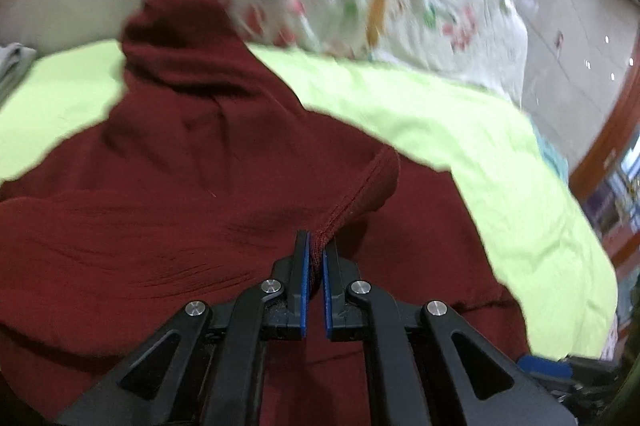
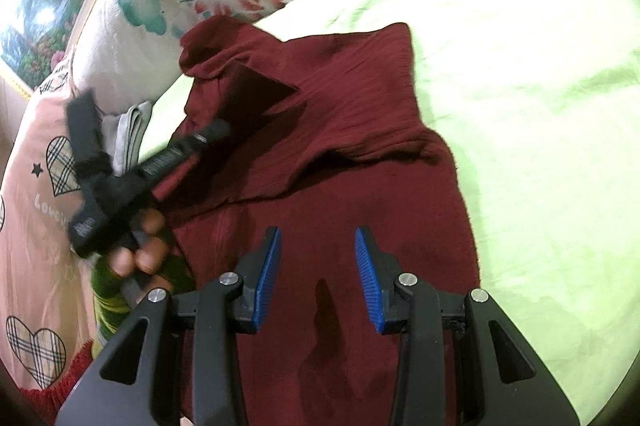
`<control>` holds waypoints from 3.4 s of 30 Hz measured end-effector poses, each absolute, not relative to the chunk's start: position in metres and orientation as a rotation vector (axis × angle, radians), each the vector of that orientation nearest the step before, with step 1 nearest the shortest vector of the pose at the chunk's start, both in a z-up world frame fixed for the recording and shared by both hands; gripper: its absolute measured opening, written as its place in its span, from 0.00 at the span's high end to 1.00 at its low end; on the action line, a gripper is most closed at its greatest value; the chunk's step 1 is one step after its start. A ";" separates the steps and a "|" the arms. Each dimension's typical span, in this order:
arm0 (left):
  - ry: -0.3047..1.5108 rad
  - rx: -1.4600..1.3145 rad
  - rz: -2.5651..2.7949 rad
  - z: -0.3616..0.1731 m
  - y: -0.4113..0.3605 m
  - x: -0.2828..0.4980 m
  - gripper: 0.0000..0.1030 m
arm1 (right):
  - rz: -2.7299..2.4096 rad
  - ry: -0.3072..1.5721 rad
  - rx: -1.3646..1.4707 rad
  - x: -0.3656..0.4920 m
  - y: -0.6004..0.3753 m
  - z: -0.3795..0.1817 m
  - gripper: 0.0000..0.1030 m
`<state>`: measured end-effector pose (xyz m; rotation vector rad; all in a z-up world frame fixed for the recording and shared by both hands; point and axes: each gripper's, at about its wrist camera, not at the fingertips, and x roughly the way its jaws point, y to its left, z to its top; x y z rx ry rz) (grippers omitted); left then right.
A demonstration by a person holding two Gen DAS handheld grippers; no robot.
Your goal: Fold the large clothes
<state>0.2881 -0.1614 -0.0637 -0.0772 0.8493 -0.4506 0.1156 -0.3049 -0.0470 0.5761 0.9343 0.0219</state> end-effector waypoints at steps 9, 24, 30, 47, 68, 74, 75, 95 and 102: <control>0.913 -0.089 -0.429 -0.075 -0.107 0.245 0.48 | 0.050 0.934 0.589 0.146 -0.295 -0.046 0.62; 0.934 -0.232 0.065 -0.090 0.117 0.241 0.46 | -0.023 0.992 0.484 0.264 -0.285 -0.081 0.54; 0.946 -0.206 0.031 -0.098 0.112 0.263 0.49 | 0.043 1.020 0.449 0.282 -0.273 -0.091 0.94; 0.931 -0.147 0.085 -0.096 0.094 0.258 0.58 | -0.242 0.994 0.414 0.217 -0.344 -0.063 0.89; 0.871 -0.259 0.045 -0.104 0.115 0.241 0.56 | 0.738 1.185 0.211 0.389 -0.016 -0.087 0.50; 0.850 -0.287 0.044 -0.105 0.120 0.239 0.60 | 0.723 1.088 0.223 0.420 0.009 -0.077 0.93; 0.850 -0.285 0.045 -0.105 0.120 0.239 0.60 | 0.698 1.058 0.282 0.425 0.005 -0.076 0.93; 0.812 -0.265 -0.040 -0.054 0.118 0.247 0.64 | -0.030 0.910 0.371 0.236 -0.292 -0.033 0.56; 0.836 -0.211 -0.063 -0.060 0.101 0.279 0.64 | -0.092 0.989 0.353 0.225 -0.327 -0.056 0.56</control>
